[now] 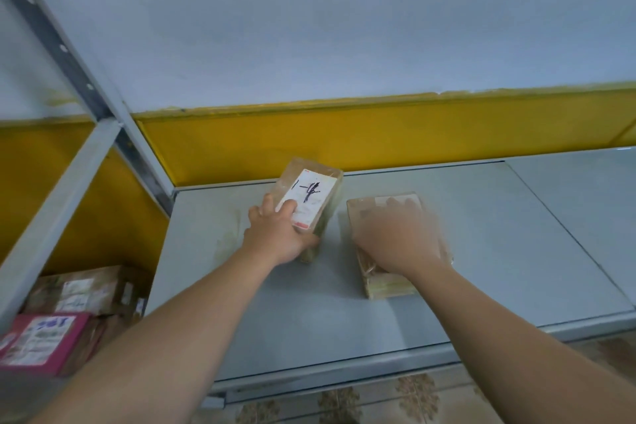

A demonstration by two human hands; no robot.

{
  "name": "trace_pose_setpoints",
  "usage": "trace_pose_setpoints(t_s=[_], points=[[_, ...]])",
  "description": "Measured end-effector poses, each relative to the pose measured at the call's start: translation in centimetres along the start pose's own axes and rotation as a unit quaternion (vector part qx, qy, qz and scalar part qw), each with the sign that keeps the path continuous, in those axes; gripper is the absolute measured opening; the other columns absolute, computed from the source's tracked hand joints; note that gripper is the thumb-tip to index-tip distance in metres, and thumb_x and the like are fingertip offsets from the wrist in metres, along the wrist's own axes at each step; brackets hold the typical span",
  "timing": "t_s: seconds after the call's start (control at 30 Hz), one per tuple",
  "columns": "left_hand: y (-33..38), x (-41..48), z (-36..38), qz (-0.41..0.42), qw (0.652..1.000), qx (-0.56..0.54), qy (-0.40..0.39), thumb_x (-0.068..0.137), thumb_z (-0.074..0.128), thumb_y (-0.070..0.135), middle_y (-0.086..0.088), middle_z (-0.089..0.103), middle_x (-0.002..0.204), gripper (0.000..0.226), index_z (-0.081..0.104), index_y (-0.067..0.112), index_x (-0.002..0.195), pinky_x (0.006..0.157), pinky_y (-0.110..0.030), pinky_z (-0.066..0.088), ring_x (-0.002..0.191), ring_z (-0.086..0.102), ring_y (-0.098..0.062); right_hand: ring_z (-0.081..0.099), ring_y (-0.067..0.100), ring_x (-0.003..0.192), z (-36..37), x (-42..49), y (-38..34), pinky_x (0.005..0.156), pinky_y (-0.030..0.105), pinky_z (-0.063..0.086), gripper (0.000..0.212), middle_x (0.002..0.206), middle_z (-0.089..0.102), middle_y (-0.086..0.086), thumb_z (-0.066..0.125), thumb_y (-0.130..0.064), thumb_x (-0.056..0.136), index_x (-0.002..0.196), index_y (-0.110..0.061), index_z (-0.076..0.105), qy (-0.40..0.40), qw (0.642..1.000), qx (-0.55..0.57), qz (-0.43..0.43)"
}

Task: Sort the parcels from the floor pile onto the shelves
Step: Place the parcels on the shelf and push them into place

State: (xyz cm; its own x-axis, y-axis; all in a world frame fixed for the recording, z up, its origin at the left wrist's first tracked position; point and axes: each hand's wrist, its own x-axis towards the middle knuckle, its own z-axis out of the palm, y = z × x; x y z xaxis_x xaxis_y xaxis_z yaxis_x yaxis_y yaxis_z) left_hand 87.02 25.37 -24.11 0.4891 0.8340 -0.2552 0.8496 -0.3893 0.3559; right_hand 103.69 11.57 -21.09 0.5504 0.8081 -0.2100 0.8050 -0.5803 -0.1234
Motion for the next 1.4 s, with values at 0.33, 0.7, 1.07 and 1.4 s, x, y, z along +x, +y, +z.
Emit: trace_pose_setpoints(t_s=[0.33,0.7,1.07,1.4], points=[[-11.9,-0.3,-6.9,0.025,0.984,0.145,-0.103,0.088,0.060,0.025,0.003,-0.007,0.163,0.083,0.011,0.042,0.152,0.121,-0.051,0.006,0.149,-0.009,-0.027,0.003,0.020,0.152,1.0,-0.9,-3.9,0.120,0.051,0.006,0.073,0.164,0.013,-0.006,0.042,-0.068,0.091,0.153,-0.035,0.025,-0.031,0.997,0.042,-0.061],[-12.8,-0.5,-3.3,-0.034,0.987,0.149,0.059,0.092,0.051,0.054,-0.001,-0.007,0.163,0.084,-0.001,0.035,0.154,0.118,-0.053,0.014,0.149,-0.010,-0.031,-0.008,0.027,0.152,2.6,-0.6,-8.2,0.119,0.062,-0.001,0.076,0.165,0.005,-0.003,0.028,-0.076,0.089,0.153,-0.037,0.017,-0.033,0.996,0.002,-0.080],[-12.7,3.6,-4.3,-0.019,0.984,0.160,0.070,0.093,0.054,0.050,-0.002,-0.003,0.164,0.082,0.002,0.032,0.155,0.118,-0.054,0.013,0.149,-0.008,-0.030,-0.010,0.025,0.152,2.7,-0.3,-8.7,0.119,0.059,-0.002,0.076,0.165,0.005,-0.004,0.029,-0.076,0.089,0.153,-0.037,0.016,-0.033,0.997,0.008,-0.063],[-10.2,1.7,-4.6,-0.013,0.984,0.160,0.077,0.093,0.052,0.053,-0.003,-0.003,0.164,0.081,0.005,0.030,0.155,0.117,-0.058,0.002,0.150,-0.007,-0.028,-0.006,0.020,0.152,2.2,-0.2,-8.4,0.119,0.056,-0.002,0.069,0.164,0.009,-0.007,0.038,-0.070,0.091,0.152,-0.041,0.023,-0.047,0.995,0.068,-0.054]])
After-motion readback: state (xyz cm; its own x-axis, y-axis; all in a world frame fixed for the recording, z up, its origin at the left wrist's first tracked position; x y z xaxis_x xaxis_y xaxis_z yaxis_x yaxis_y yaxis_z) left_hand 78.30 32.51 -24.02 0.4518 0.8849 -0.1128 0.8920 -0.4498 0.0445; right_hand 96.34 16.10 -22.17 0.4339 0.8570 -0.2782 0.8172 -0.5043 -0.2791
